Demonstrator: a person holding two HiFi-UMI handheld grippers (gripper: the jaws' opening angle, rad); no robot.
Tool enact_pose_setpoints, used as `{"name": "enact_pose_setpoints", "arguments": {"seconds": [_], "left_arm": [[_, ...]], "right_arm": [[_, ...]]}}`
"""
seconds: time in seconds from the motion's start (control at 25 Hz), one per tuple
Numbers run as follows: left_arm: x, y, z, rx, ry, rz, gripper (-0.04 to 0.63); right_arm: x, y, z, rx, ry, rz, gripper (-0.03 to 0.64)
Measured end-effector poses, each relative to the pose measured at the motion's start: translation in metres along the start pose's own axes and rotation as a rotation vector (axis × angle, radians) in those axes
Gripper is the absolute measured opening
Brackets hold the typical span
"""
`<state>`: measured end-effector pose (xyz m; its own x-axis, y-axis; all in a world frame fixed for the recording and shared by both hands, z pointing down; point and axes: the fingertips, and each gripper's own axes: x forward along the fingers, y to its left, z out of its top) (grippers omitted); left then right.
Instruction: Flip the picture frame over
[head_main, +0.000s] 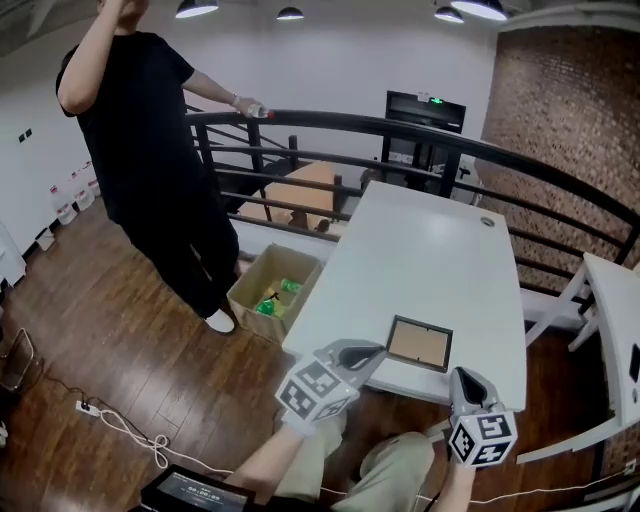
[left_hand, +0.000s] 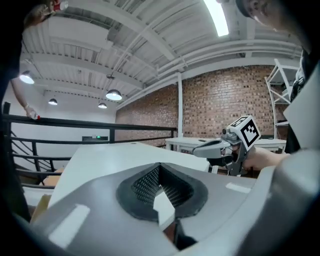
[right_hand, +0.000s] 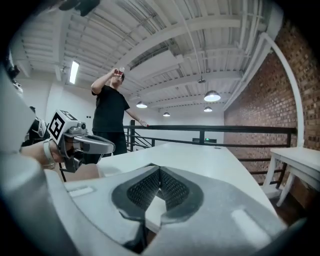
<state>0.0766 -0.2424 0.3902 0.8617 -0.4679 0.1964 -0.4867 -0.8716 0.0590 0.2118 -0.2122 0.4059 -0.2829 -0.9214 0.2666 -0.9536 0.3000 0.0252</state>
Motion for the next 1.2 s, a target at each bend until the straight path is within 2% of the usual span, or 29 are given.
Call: {"name": "enact_pose_setpoints", "arguments": {"seconds": [0.12, 0.32, 0.48, 0.64, 0.92, 1.2], "left_arm": [[-0.023, -0.028, 0.014, 0.038, -0.066, -0.026, 0.015], [-0.063, -0.074, 0.017, 0.055, -0.131, -0.061, 0.015], [-0.096, -0.108, 0.007, 0.072, -0.153, -0.082, 0.015], [-0.121, -0.143, 0.000, 0.056, -0.175, -0.127, 0.014], [-0.152, -0.181, -0.009, 0.033, -0.199, -0.155, 0.015], [-0.177, -0.200, -0.019, 0.040, -0.194, -0.159, 0.014]], "right_arm": [[-0.026, 0.028, 0.010, -0.019, -0.050, 0.031, -0.008], [-0.076, 0.067, 0.009, -0.036, -0.107, 0.057, -0.008], [-0.115, 0.097, 0.002, -0.050, -0.146, 0.066, -0.008], [-0.150, 0.121, -0.005, -0.064, -0.138, 0.071, -0.008], [-0.188, 0.153, -0.008, -0.050, -0.165, 0.083, -0.008], [-0.209, 0.177, -0.008, -0.037, -0.188, 0.089, -0.008]]}}
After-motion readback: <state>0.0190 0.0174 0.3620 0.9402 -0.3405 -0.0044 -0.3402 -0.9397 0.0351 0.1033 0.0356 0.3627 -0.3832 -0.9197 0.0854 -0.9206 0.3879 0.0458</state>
